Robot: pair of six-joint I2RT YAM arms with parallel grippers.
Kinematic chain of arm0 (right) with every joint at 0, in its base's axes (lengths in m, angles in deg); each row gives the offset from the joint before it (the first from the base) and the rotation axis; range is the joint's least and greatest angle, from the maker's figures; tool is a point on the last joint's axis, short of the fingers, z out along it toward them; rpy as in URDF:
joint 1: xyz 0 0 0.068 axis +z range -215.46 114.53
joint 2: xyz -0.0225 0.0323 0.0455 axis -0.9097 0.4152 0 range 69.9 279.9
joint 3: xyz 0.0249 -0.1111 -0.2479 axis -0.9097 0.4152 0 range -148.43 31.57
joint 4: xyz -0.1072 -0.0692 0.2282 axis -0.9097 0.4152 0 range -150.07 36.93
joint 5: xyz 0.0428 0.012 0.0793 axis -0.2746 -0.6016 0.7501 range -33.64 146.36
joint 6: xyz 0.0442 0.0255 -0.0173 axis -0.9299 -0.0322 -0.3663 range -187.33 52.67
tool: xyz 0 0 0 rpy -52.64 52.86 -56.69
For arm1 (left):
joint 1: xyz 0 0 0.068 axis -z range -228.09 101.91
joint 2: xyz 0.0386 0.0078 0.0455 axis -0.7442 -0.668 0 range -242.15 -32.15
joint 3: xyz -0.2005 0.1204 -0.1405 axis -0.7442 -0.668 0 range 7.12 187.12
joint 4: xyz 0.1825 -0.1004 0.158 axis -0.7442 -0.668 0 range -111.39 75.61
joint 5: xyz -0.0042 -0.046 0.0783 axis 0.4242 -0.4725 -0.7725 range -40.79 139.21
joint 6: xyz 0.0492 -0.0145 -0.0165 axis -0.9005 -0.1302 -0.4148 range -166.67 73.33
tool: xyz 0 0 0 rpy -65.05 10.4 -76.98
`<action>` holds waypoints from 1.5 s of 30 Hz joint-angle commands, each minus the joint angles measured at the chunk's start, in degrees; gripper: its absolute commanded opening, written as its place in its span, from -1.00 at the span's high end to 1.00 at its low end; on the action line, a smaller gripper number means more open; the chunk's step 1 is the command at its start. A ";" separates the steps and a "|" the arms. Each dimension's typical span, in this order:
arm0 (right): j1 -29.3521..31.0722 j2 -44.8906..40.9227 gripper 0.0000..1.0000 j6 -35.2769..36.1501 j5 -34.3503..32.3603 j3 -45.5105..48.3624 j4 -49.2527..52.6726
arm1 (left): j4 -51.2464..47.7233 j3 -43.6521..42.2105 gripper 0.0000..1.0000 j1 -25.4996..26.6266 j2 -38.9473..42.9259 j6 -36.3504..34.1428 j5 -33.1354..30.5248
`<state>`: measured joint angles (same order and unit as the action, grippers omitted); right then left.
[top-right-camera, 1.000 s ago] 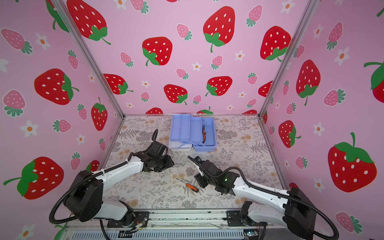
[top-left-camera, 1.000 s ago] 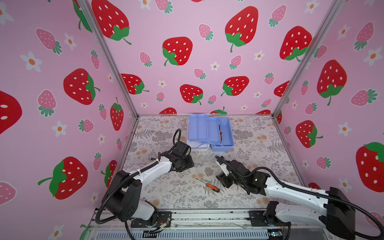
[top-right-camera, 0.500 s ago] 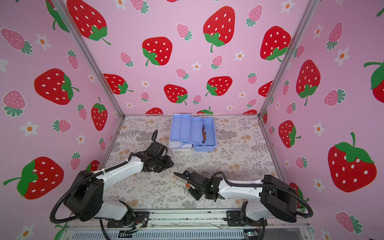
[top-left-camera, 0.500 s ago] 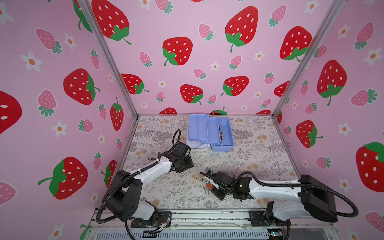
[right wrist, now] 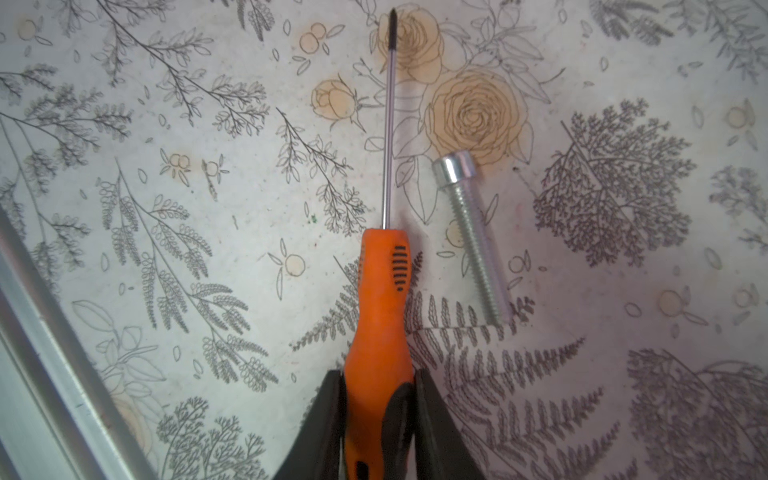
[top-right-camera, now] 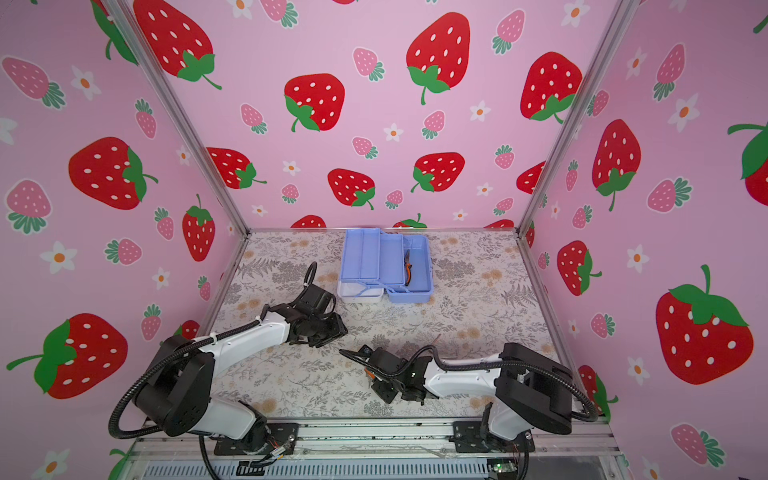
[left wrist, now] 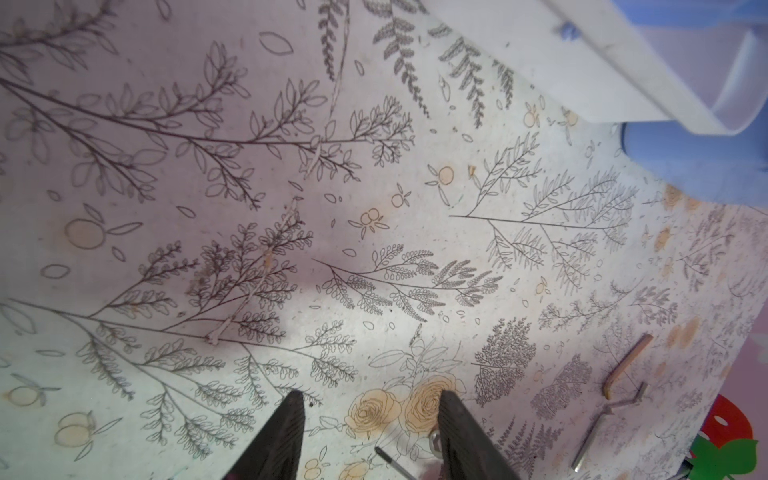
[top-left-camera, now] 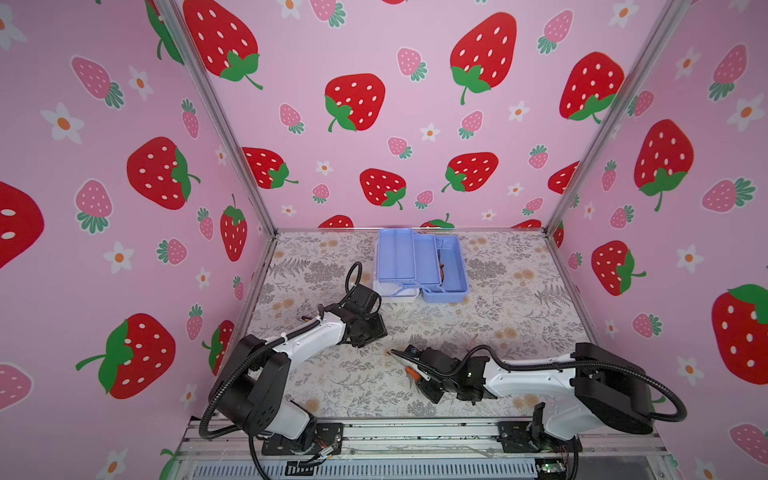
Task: Pack the tool kit
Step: 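Reach the right gripper to the orange-black screwdriver and grasp it, then lower the orange-black screwdriver into the blue box beside the other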
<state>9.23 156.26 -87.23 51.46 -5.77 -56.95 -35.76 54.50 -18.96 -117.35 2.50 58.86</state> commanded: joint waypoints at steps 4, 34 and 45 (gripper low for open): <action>0.54 -1.80 0.81 0.79 3.21 1.44 0.87 | -0.68 0.11 -0.10 -0.45 0.25 -0.26 -0.26; -39.50 7.10 1.00 -13.17 18.53 -30.41 1.45 | -3.67 -6.19 -0.12 -9.75 16.33 -4.00 0.18; -41.03 21.08 0.99 -21.15 19.13 -38.16 -4.36 | -5.44 -7.65 -0.12 -11.72 19.73 -5.57 -0.94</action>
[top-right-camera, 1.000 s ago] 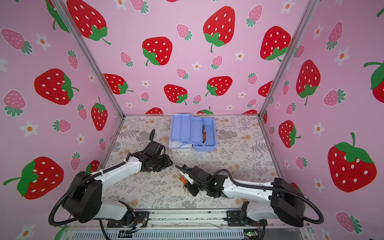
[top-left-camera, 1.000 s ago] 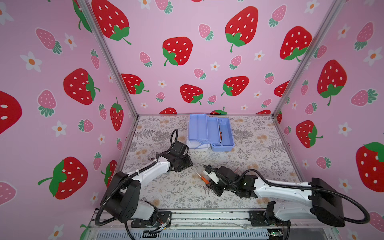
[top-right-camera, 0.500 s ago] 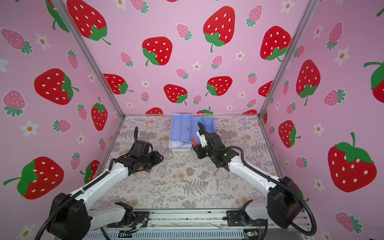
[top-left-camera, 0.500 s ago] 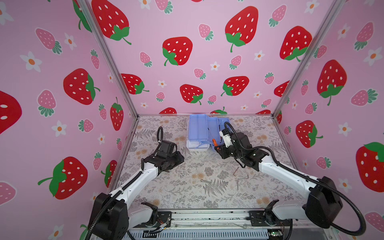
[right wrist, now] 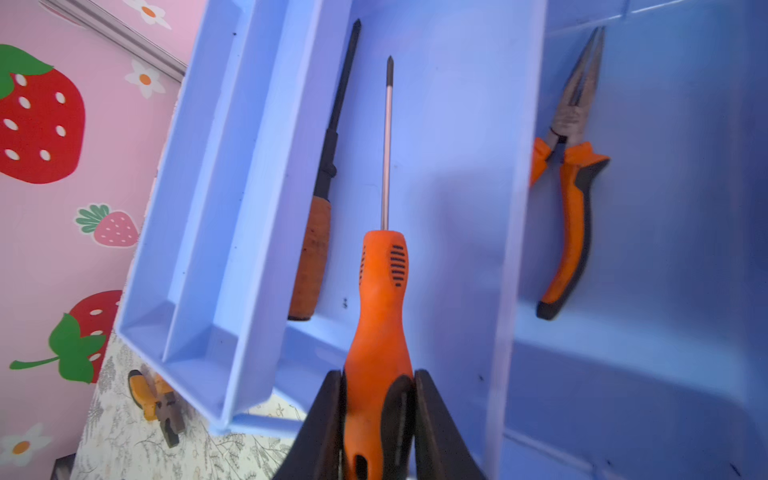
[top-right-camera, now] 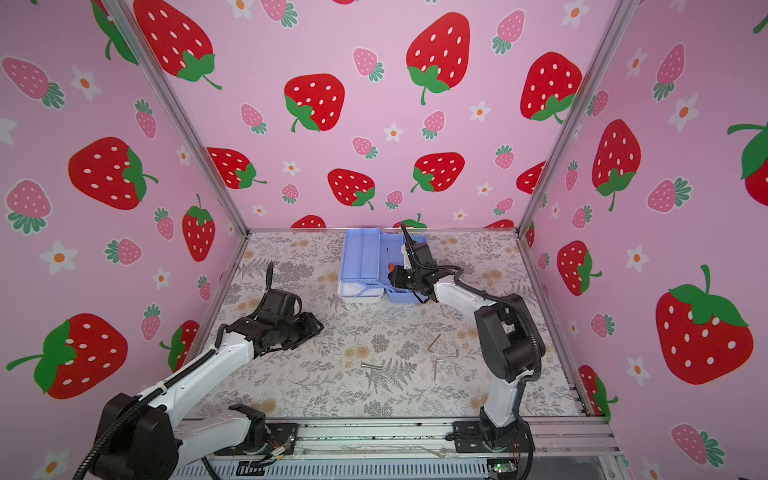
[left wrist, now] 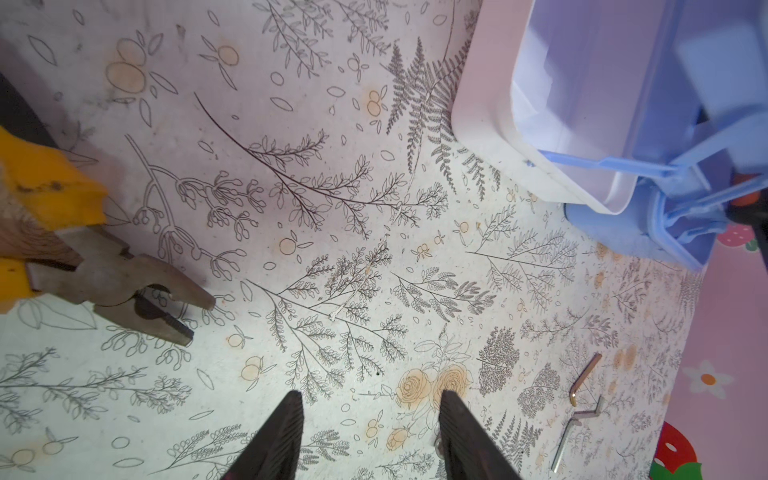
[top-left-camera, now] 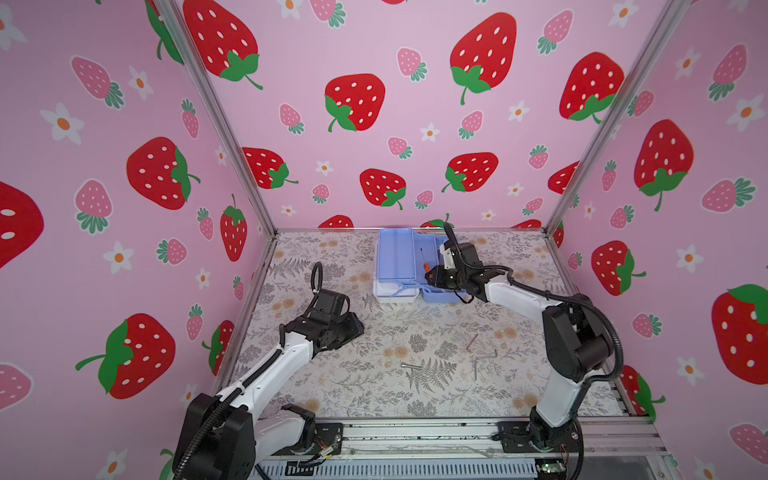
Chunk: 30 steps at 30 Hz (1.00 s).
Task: Pack the tool kit
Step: 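Lower the orange-black screwdriver into the blue box beside the other, then open the right gripper and move it back toward the bolt on the mat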
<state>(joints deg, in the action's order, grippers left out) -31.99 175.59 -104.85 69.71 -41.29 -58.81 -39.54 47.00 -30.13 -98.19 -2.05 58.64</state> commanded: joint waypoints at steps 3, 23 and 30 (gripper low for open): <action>0.19 4.13 0.98 -5.11 1.17 -3.38 -4.13 | -1.01 -0.91 -0.12 -0.60 0.56 -0.81 0.19; 2.41 -5.87 0.16 0.42 -3.98 -0.18 -3.55 | 0.37 -2.05 -0.13 2.08 -1.15 1.42 -0.88; 10.01 -19.88 0.17 12.97 -18.17 10.49 -0.88 | -2.23 1.26 -0.12 10.82 -3.90 2.18 -7.69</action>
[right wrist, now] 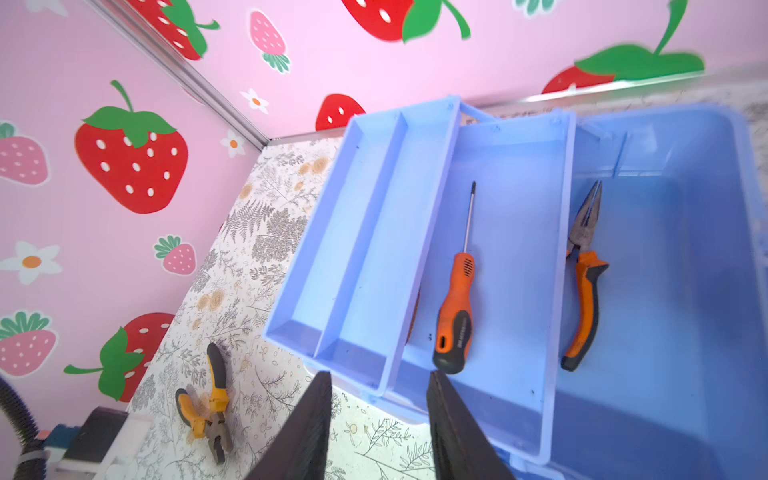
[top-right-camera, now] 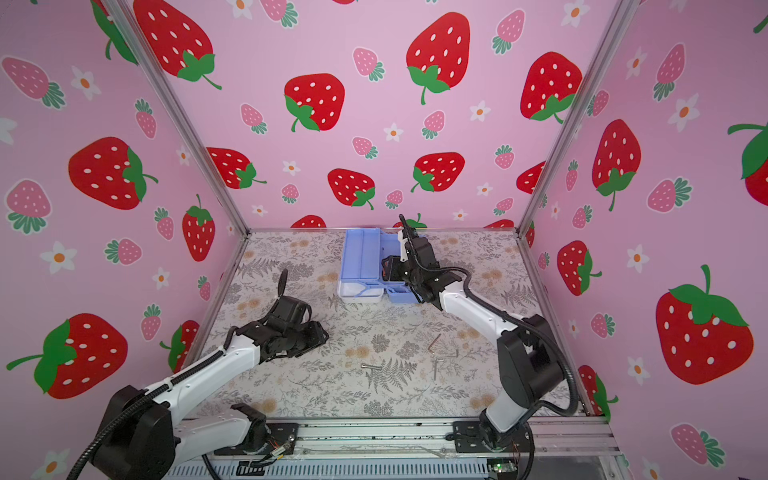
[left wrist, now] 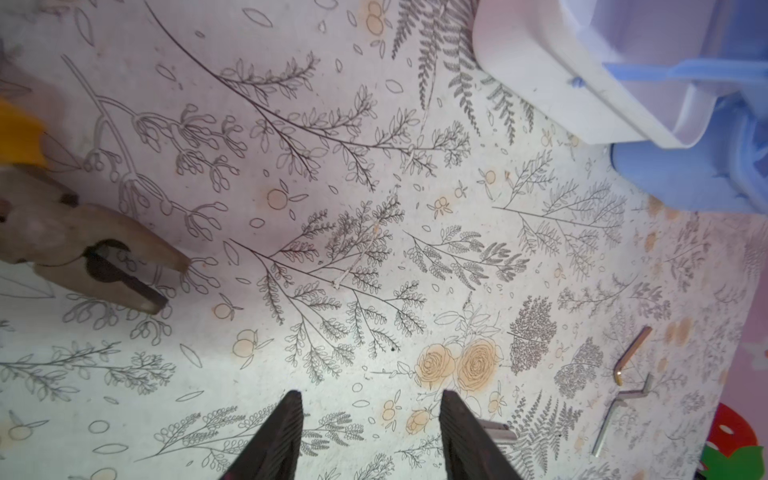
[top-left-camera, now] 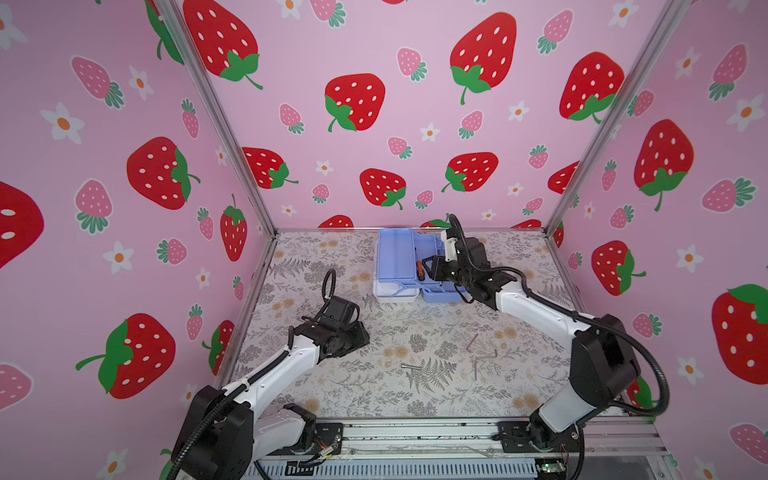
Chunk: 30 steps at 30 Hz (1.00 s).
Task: Pack the tool kit
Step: 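Open the right gripper and move it back toward the bolt on the mat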
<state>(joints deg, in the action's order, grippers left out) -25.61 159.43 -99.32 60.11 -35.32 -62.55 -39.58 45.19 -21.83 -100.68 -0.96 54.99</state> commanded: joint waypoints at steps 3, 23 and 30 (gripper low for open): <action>8.74 -9.41 0.16 10.77 -14.82 12.68 2.88 | -1.88 3.82 -0.11 5.73 -3.28 2.32 -4.95; 31.51 -27.08 0.10 5.13 -23.96 40.81 2.03 | -0.32 7.26 -0.08 23.88 -12.27 12.07 -11.97; 31.89 -26.61 0.08 4.95 -19.64 43.56 -0.62 | -0.15 6.77 -0.07 27.35 -13.54 15.05 -13.84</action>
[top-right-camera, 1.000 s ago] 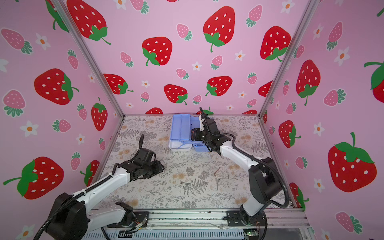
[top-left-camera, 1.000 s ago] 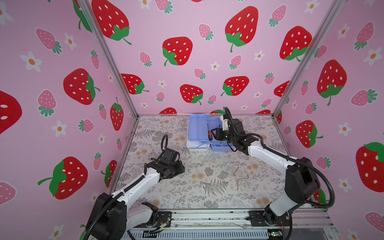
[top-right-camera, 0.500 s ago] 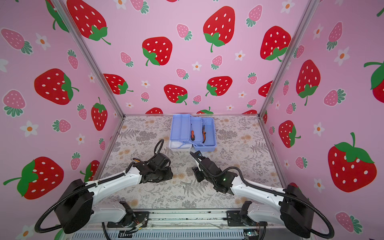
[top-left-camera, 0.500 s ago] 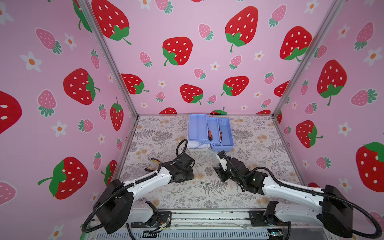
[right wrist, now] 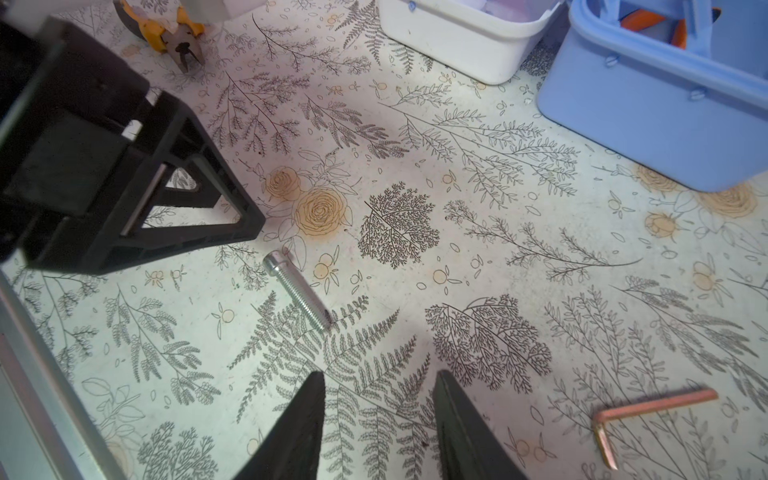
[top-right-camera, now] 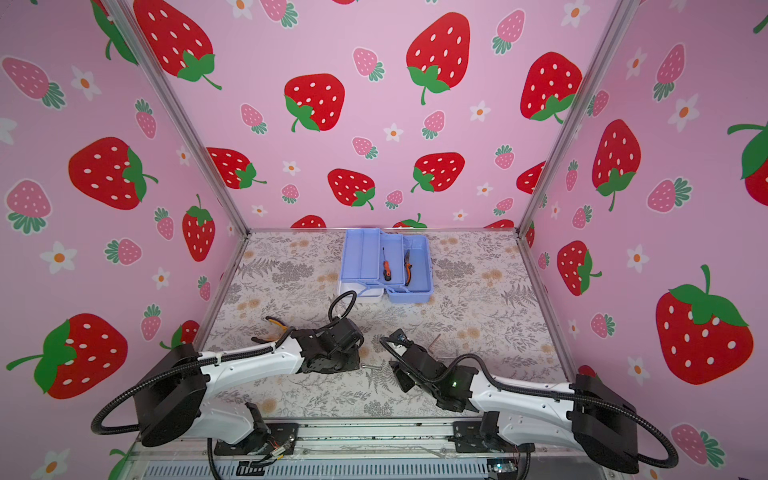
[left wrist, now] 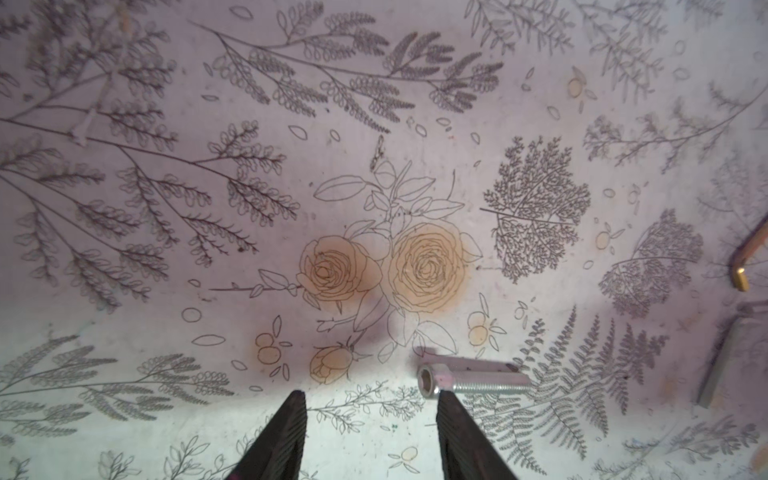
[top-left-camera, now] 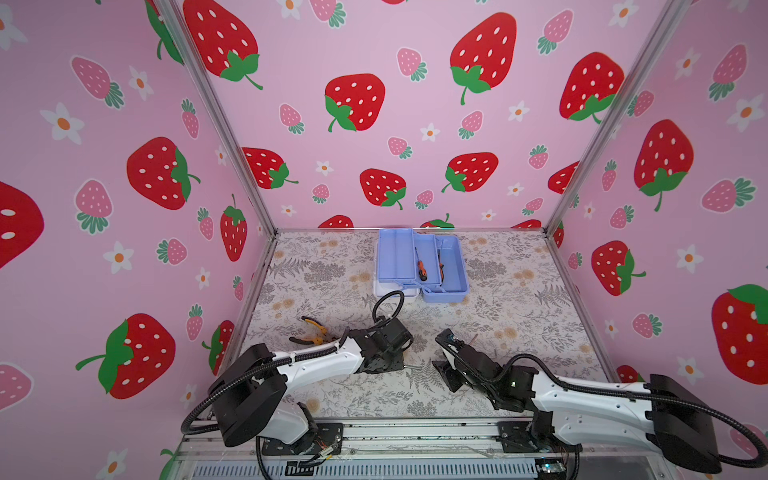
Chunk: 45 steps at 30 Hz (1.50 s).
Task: Pack the tool kit
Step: 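Open the right gripper and move it back toward the bolt on the mat, then grasp the silver bolt upright with the right gripper and lift it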
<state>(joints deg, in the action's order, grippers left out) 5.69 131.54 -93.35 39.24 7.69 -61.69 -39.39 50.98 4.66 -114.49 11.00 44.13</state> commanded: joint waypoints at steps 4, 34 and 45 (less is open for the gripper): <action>2.06 6.47 0.07 0.02 1.67 -0.75 -2.38 | 0.12 -1.79 -0.07 1.00 3.10 4.78 -3.17; 3.12 31.71 0.90 4.22 6.98 -13.00 -9.89 | 8.34 -14.89 -0.20 -1.76 16.25 7.36 -3.58; 0.33 20.91 1.00 -1.74 14.68 -8.16 -18.98 | 21.63 -19.47 -0.40 -1.65 20.28 12.14 -2.53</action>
<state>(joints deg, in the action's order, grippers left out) 7.11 155.59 -92.06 50.52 -1.92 -75.53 -22.75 31.02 3.11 -92.92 21.05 41.48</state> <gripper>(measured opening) 0.102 0.707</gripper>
